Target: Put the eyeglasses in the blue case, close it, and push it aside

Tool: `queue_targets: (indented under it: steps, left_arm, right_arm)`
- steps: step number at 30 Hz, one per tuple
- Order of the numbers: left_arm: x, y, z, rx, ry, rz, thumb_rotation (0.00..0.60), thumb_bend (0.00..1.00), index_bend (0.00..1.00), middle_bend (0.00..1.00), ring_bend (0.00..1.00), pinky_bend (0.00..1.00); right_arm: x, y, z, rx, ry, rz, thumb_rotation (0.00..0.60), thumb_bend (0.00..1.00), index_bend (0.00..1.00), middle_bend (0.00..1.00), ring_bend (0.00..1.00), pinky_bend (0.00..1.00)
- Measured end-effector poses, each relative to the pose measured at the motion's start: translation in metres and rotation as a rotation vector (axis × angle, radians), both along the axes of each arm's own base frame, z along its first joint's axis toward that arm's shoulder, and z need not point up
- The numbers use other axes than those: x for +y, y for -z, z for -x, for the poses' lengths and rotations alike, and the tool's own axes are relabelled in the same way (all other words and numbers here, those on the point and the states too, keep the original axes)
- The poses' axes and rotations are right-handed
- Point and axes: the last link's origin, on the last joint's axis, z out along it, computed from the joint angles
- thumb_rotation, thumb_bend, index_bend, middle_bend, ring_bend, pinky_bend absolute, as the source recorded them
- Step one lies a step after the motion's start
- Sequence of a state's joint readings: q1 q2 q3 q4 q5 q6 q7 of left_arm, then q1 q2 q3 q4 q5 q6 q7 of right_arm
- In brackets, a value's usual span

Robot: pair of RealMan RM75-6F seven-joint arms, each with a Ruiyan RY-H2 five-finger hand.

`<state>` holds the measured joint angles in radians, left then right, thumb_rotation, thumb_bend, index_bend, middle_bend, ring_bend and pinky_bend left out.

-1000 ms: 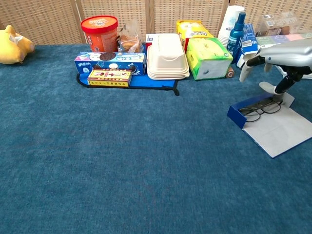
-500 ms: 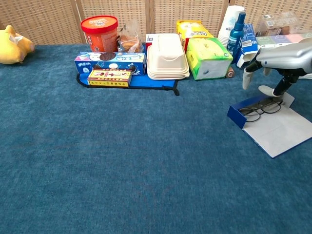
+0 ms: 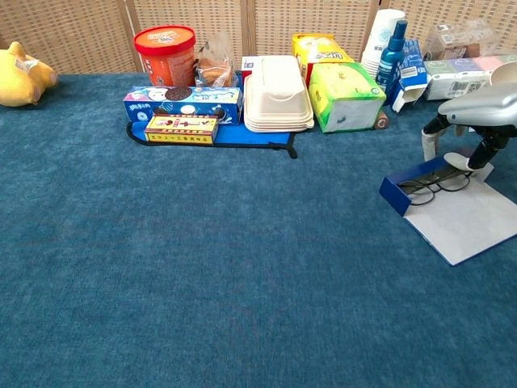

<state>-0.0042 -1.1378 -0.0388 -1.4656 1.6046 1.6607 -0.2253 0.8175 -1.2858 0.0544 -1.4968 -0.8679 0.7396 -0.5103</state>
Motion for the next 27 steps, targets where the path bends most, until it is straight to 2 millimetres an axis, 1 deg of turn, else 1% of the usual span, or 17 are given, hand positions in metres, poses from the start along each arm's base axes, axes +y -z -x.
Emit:
queue_targets:
  steps: [8,14,22,27]
  left_arm:
    - [0.001,0.001,-0.002,-0.001,0.008,0.001,0.6,0.34,0.36,0.3,0.3,0.24]
    - [0.003,0.001,-0.004,-0.001,0.017,-0.001,0.6,0.34,0.36,0.3,0.3,0.24]
    - [0.003,-0.004,-0.005,0.003,0.023,-0.011,0.599,0.34,0.36,0.3,0.3,0.23]
    - [0.0,-0.005,-0.007,-0.009,0.02,-0.003,0.593,0.34,0.35,0.3,0.3,0.23]
  right_arm:
    - [0.016,-0.006,0.008,-0.001,0.027,0.006,0.6,0.57,0.4,0.34,0.21,0.25]
    - [0.031,-0.007,0.012,-0.009,0.04,-0.001,0.6,0.57,0.4,0.34,0.22,0.26]
    - [0.047,-0.009,0.014,-0.042,0.042,-0.01,0.6,0.57,0.4,0.35,0.22,0.26]
    - [0.052,-0.009,0.012,-0.06,0.036,-0.019,0.6,0.57,0.4,0.35,0.22,0.26]
